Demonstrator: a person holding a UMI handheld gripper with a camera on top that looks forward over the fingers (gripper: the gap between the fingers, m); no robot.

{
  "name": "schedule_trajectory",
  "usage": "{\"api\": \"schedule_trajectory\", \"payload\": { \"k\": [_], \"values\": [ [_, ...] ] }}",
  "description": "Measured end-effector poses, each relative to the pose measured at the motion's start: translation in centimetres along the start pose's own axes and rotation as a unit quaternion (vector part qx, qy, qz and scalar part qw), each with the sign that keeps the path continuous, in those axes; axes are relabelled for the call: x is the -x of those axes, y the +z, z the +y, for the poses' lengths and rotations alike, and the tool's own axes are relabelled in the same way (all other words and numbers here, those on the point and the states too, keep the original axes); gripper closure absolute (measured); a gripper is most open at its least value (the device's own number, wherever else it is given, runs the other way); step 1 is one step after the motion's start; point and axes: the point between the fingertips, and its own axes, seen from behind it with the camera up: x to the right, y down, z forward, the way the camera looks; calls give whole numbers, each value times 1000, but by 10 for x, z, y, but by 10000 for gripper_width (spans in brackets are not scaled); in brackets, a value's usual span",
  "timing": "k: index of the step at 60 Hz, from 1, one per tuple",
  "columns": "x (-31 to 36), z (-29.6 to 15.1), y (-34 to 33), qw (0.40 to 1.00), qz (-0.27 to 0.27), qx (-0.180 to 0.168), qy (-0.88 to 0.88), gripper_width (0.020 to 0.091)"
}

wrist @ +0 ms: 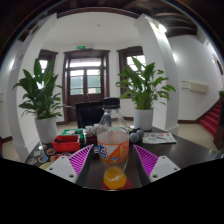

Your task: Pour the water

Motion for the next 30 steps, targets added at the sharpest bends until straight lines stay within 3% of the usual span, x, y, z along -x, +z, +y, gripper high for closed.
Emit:
{"api": "schedule_trajectory", "payload": {
  "k": [15,30],
  "values": [
    [7,40,-81,998,-17,47,-33,328],
    [-10,46,-180,998,-33,49,-27,338]
  ]
}}
